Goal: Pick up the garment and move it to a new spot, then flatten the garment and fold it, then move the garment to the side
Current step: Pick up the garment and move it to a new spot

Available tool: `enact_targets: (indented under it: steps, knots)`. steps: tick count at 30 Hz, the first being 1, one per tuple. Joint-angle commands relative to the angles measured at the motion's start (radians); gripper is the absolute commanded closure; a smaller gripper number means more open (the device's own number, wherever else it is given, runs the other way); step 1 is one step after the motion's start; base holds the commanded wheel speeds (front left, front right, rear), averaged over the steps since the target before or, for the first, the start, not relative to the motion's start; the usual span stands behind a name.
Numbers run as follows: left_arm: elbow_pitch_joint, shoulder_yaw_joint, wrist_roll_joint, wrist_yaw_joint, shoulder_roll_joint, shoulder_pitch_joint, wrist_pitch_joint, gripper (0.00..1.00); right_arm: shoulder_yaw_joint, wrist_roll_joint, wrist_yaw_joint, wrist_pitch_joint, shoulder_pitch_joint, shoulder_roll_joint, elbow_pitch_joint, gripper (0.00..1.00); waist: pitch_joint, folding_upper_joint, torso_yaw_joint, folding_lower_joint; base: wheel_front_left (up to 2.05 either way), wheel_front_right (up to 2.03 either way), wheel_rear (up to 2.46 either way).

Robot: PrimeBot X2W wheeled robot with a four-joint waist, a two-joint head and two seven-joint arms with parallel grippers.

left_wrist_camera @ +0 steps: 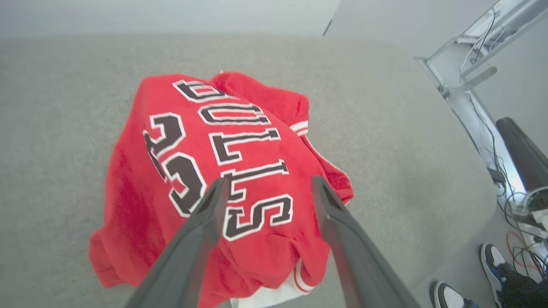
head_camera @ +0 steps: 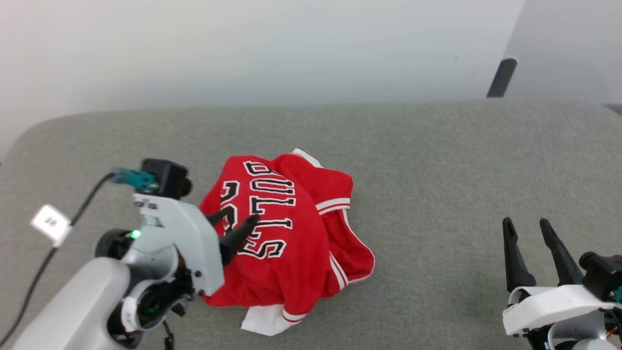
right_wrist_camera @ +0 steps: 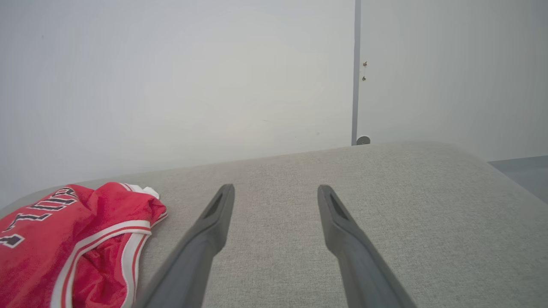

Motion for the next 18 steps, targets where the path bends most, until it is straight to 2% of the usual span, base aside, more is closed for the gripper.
enact_targets:
  steps: [1, 8, 18]
  knots:
    - [-0.007, 0.013, 0.003, -0.001, 0.008, 0.019, -0.021, 0.0, 0.003, -0.005, 0.0, 0.004, 0.015, 0.002, -0.003, 0.0, -0.04, 0.0, 0.034, 0.0, 0.0, 0.0, 0.0]
    - [-0.049, 0.107, 0.035, -0.031, 0.045, 0.087, -0.205, 0.0, 0.023, -0.003, 0.0, 0.023, 0.045, 0.002, -0.016, 0.0, -0.091, 0.0, 0.081, 0.0, 0.0, 0.0, 0.0]
    - [-0.081, 0.213, 0.098, -0.047, 0.09, 0.253, -0.462, 0.0, 0.031, 0.003, 0.0, 0.028, 0.068, 0.002, -0.016, 0.0, -0.135, 0.0, 0.135, 0.0, 0.0, 0.0, 0.0]
